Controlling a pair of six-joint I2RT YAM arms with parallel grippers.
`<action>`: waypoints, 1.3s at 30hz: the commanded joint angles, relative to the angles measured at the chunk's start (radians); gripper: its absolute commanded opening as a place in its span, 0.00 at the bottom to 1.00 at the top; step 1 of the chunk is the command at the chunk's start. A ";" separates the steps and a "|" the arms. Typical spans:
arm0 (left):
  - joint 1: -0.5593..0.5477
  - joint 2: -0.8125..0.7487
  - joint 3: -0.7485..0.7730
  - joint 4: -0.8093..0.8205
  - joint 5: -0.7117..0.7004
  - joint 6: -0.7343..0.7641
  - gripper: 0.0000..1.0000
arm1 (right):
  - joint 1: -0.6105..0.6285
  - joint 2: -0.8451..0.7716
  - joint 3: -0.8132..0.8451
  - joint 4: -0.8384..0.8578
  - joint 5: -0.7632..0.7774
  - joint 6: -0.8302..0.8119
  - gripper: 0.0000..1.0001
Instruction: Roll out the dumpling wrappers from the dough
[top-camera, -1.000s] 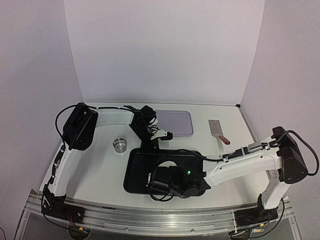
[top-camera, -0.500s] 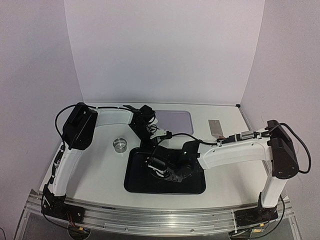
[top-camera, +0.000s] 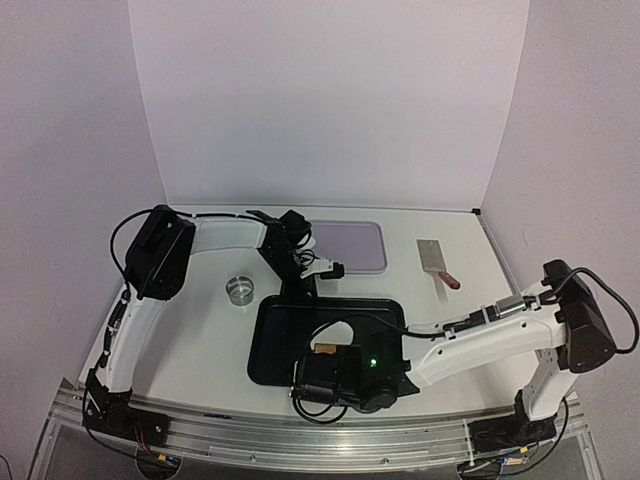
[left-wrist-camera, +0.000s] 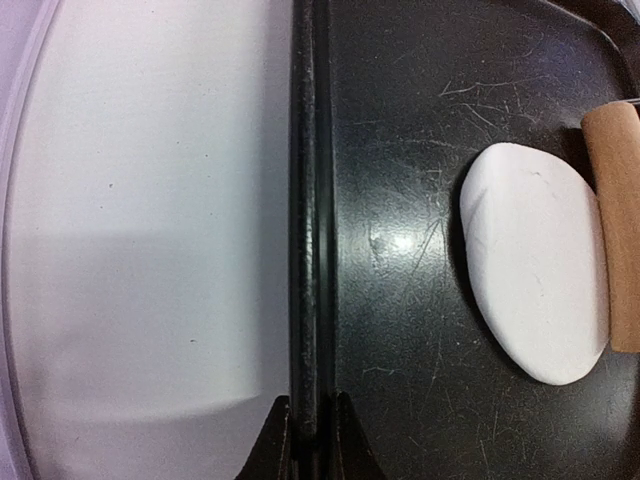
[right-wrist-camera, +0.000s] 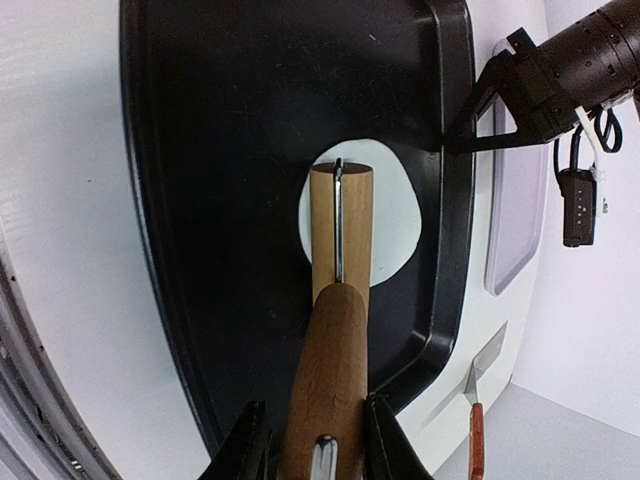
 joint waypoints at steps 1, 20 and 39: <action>-0.001 0.005 -0.024 0.023 -0.115 0.058 0.00 | 0.007 0.057 -0.066 -0.135 -0.406 0.070 0.00; 0.000 0.010 -0.033 0.028 -0.117 0.057 0.00 | 0.022 -0.013 -0.041 -0.277 -0.345 0.000 0.00; 0.000 0.012 -0.019 0.031 -0.118 0.048 0.00 | -0.254 -0.028 0.189 0.136 -0.325 -0.658 0.00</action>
